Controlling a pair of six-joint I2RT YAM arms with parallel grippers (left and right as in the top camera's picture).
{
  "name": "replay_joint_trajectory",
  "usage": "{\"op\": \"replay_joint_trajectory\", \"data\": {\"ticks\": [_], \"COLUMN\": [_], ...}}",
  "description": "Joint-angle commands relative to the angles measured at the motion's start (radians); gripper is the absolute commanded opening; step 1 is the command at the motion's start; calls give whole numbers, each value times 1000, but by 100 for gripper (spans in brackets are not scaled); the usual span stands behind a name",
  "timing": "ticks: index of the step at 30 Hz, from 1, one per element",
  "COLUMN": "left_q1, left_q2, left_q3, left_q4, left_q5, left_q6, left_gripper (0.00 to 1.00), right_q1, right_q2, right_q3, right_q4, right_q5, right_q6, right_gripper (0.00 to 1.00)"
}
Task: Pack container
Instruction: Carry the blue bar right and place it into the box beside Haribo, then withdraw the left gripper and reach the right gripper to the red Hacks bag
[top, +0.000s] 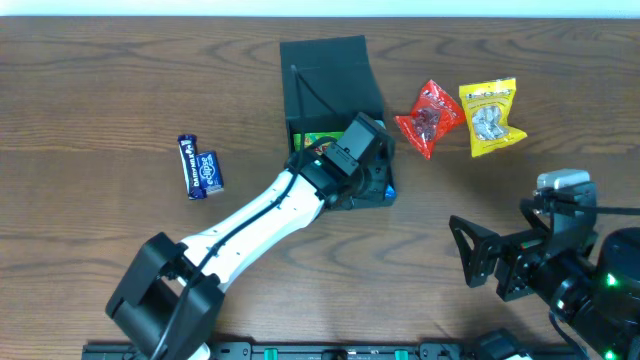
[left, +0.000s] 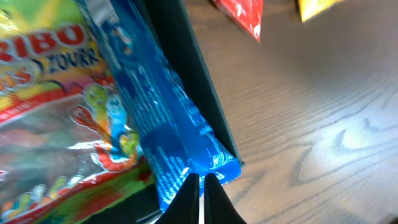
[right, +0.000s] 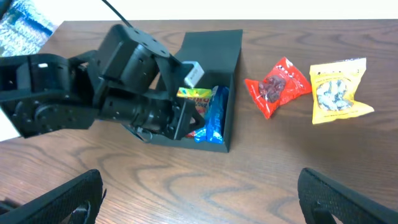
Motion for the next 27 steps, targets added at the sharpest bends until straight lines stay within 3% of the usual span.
{"op": "replay_joint_trajectory", "data": {"ticks": [1,17,27], "left_q1": [-8,-6,114], "left_q2": [50,145,-83], "left_q3": [-19,-18,78], "left_q4": [0,67,76], "left_q5": [6,69,91], "left_q6": [18,18,19], "left_gripper": [6,6,6], "right_q1": [7,6,6], "right_q2": [-4,-4,-3], "right_q3": [9,9,9], "right_q4": [-2,-27,15], "right_q5": [16,16,80], "right_q6": [-19,-19,11], "right_gripper": [99,99,99]}}
